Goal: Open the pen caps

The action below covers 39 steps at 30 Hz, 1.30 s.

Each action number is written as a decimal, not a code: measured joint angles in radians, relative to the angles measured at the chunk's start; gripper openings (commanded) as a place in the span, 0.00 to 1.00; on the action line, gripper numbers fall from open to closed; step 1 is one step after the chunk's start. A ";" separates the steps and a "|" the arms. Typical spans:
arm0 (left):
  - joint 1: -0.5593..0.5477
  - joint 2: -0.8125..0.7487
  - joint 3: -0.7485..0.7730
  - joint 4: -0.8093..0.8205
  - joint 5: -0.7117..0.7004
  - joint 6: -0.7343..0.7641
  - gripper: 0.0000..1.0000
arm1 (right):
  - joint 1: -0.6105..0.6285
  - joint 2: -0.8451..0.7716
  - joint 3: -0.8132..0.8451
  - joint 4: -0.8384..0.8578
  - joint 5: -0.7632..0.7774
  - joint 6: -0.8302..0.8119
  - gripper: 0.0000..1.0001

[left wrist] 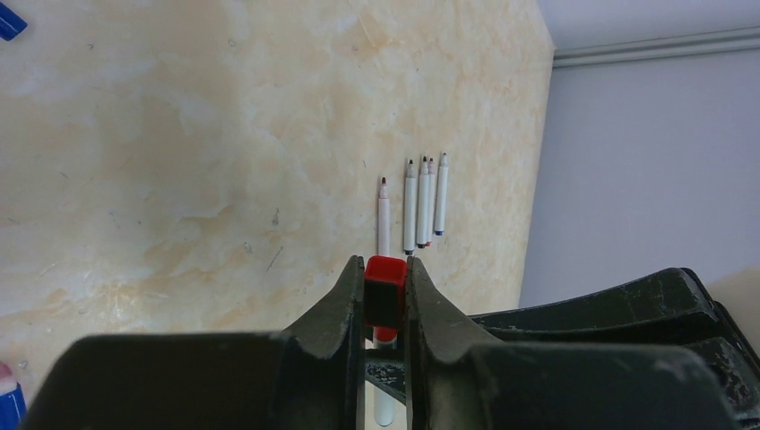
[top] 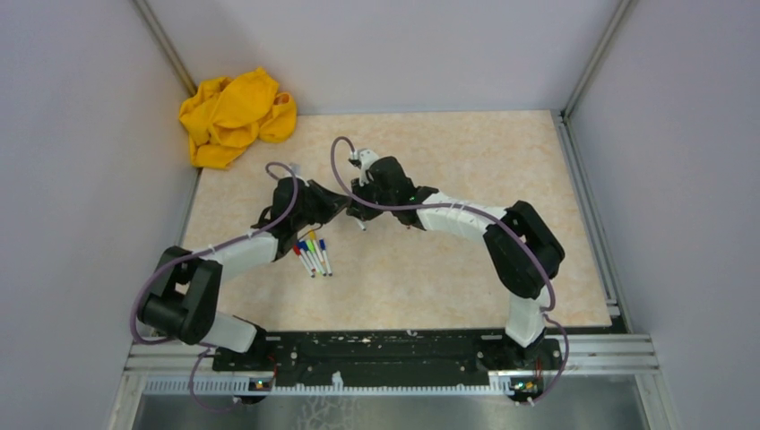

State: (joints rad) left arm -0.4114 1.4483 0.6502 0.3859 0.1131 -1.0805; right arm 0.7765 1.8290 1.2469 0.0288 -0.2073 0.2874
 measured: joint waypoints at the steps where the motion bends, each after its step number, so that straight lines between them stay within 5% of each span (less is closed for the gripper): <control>1: 0.000 0.003 0.000 0.000 -0.001 0.000 0.00 | -0.001 0.004 0.004 -0.004 -0.002 0.002 0.00; 23: 0.000 0.127 0.191 -0.130 -0.003 0.066 0.00 | -0.022 -0.077 -0.227 0.312 0.131 0.021 0.00; 39: 0.095 0.200 0.206 -0.093 0.369 -0.011 0.00 | -0.029 -0.192 -0.364 0.373 0.135 0.040 0.00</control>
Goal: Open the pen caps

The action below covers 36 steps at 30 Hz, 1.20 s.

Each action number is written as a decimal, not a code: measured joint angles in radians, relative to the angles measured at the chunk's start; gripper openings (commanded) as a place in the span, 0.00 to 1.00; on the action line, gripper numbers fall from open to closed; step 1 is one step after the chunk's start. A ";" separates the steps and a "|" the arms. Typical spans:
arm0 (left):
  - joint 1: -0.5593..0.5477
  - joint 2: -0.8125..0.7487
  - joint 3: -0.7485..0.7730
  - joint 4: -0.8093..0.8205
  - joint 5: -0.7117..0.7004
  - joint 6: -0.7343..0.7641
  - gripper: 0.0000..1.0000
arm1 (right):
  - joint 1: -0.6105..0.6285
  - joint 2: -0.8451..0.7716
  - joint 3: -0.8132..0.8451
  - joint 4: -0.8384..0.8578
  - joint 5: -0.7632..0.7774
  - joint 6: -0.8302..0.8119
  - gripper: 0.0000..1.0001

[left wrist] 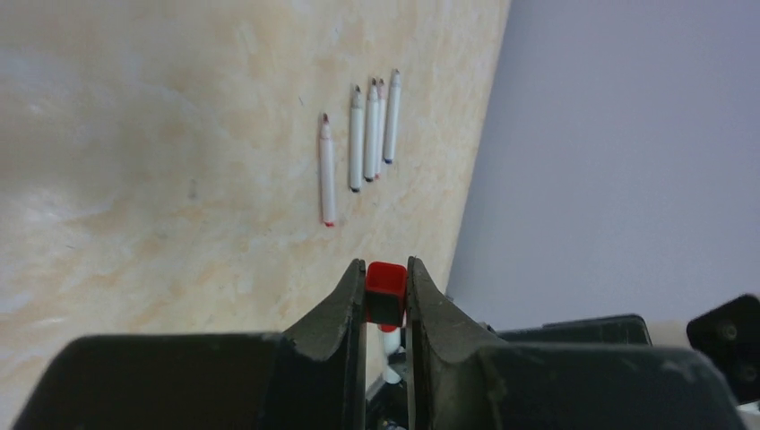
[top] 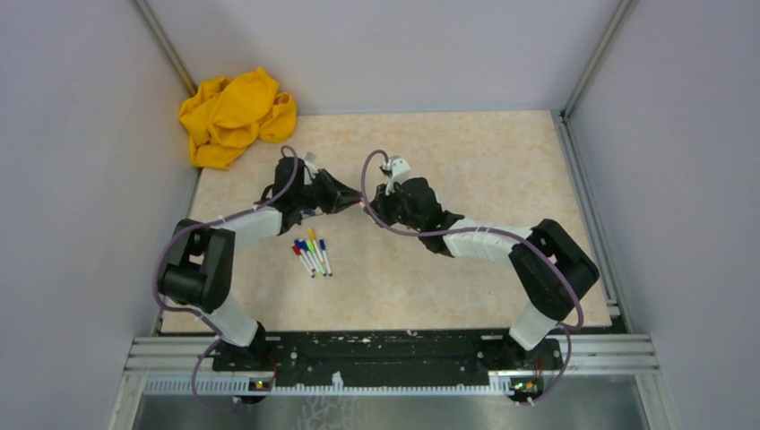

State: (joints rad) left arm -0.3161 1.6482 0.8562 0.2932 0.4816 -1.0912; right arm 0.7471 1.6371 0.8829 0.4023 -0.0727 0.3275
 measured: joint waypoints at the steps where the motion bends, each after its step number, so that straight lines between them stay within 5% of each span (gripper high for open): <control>1: 0.008 0.000 0.000 0.000 0.009 0.000 0.00 | 0.001 -0.008 -0.006 0.000 -0.001 0.000 0.00; 9: 0.261 0.012 0.036 0.054 -0.248 0.034 0.00 | -0.011 -0.089 -0.130 -0.283 0.016 -0.010 0.00; 14: 0.231 0.014 0.036 0.070 -0.242 0.034 0.00 | -0.011 -0.089 -0.128 -0.320 0.046 -0.010 0.02; 17: 0.224 0.015 0.032 0.083 -0.215 0.035 0.00 | -0.011 -0.089 -0.099 -0.352 0.064 -0.019 0.31; 21: 0.216 0.026 0.020 0.105 -0.164 0.037 0.00 | -0.011 -0.089 0.011 -0.391 0.062 -0.045 0.49; 36: 0.087 0.027 -0.008 0.112 -0.071 0.042 0.00 | -0.011 0.066 0.264 -0.409 -0.027 -0.090 0.57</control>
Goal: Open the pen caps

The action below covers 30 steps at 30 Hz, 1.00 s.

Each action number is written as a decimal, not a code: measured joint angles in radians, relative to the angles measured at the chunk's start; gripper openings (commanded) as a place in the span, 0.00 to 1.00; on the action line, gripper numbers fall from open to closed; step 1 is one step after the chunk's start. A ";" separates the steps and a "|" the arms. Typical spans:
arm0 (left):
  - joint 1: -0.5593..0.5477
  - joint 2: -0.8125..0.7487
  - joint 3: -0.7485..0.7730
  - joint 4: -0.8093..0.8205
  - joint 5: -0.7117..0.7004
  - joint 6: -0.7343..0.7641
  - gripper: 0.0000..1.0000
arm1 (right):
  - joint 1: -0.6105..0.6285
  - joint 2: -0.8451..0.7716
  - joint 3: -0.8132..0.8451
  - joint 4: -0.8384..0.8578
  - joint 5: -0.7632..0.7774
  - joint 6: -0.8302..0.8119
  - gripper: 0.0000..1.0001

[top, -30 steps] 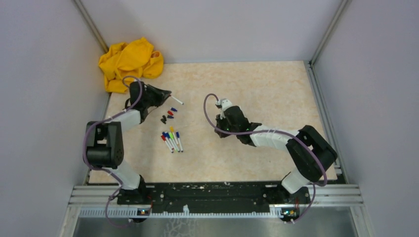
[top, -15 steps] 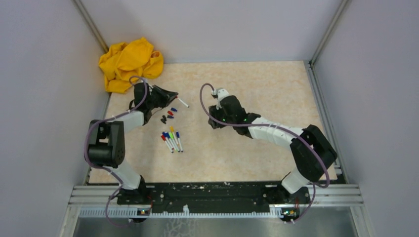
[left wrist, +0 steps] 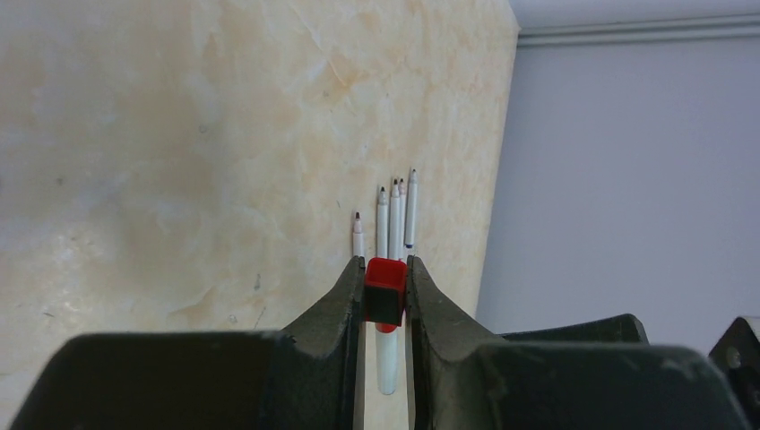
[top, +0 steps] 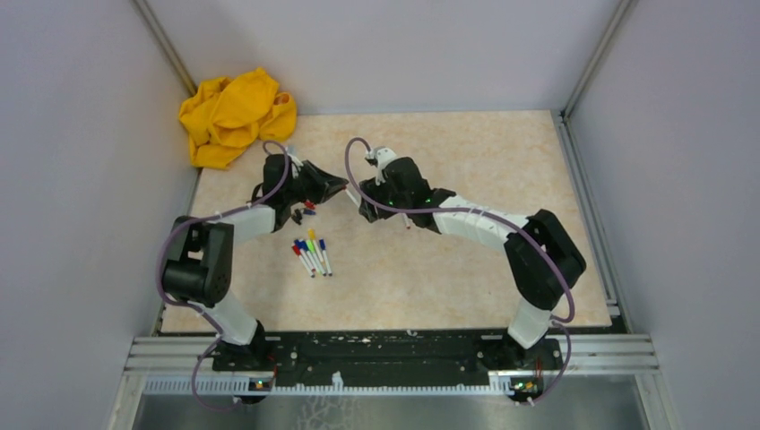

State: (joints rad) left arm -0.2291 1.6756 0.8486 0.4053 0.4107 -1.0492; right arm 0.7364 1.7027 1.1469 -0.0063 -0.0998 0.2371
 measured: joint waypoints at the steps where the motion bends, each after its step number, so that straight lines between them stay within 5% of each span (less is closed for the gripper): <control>1: -0.007 0.000 0.000 0.000 0.002 0.000 0.00 | 0.000 0.004 0.002 -0.006 -0.003 -0.001 0.57; 17: -0.101 0.000 -0.002 0.048 0.055 -0.042 0.00 | 0.000 0.072 0.079 -0.020 -0.028 -0.009 0.53; 22: -0.110 -0.001 -0.003 0.059 0.065 -0.057 0.00 | 0.000 0.096 0.086 -0.021 -0.031 -0.010 0.36; 26: -0.112 -0.005 -0.008 0.060 0.066 -0.059 0.00 | 0.000 0.119 0.100 -0.023 -0.035 -0.014 0.01; 30: -0.111 -0.005 -0.011 0.060 0.055 -0.058 0.00 | -0.002 0.137 0.127 -0.049 -0.035 -0.008 0.00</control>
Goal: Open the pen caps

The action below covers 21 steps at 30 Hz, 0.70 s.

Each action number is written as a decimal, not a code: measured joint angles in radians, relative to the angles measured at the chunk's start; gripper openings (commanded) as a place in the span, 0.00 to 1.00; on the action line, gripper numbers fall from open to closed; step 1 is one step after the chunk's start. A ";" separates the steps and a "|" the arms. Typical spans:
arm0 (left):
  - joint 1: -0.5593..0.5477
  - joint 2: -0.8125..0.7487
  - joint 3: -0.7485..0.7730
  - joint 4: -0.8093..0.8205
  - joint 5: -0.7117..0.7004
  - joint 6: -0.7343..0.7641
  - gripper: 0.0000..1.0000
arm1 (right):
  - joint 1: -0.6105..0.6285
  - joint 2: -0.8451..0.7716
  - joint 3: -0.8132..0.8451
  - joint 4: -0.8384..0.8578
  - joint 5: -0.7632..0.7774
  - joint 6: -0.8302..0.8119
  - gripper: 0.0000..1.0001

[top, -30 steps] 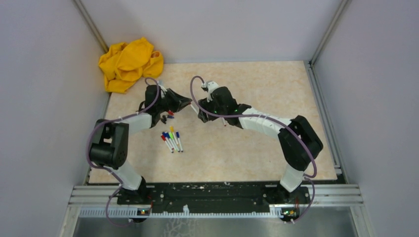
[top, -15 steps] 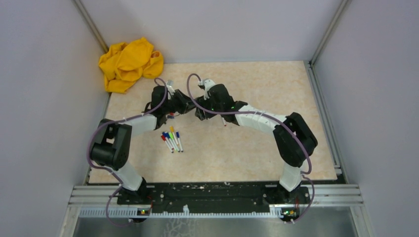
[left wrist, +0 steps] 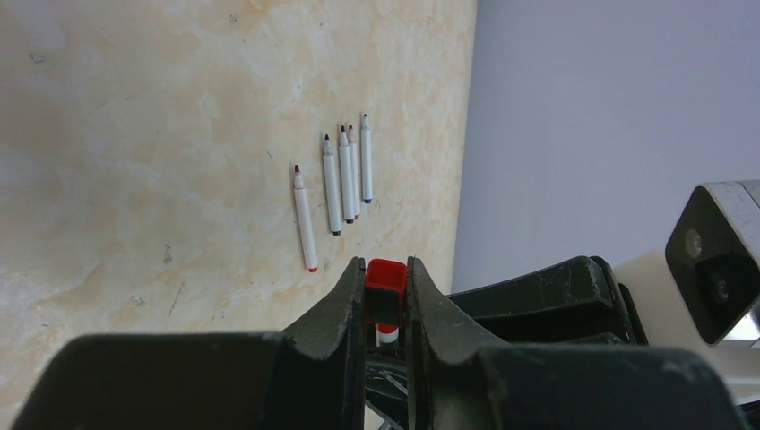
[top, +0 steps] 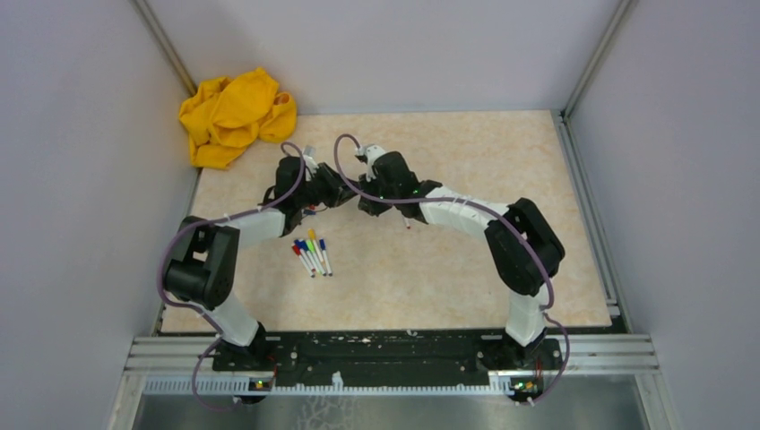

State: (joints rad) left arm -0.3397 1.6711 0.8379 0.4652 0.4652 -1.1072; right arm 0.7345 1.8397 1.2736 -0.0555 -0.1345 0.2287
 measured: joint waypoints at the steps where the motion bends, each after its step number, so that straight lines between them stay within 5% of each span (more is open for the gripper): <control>1: 0.002 0.000 0.000 0.000 -0.006 0.000 0.00 | 0.000 0.004 0.009 -0.007 0.000 -0.001 0.00; 11: 0.038 0.067 0.034 -0.002 0.013 -0.038 0.00 | -0.008 0.041 0.035 -0.032 0.002 -0.001 0.00; 21: 0.206 0.166 0.150 -0.075 -0.135 -0.001 0.00 | -0.011 -0.080 -0.253 -0.045 0.008 0.018 0.00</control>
State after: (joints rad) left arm -0.1341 1.8366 0.9874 0.3901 0.3302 -1.1084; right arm 0.7235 1.7592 1.0210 -0.1005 -0.1268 0.2470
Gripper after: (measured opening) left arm 0.214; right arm 0.077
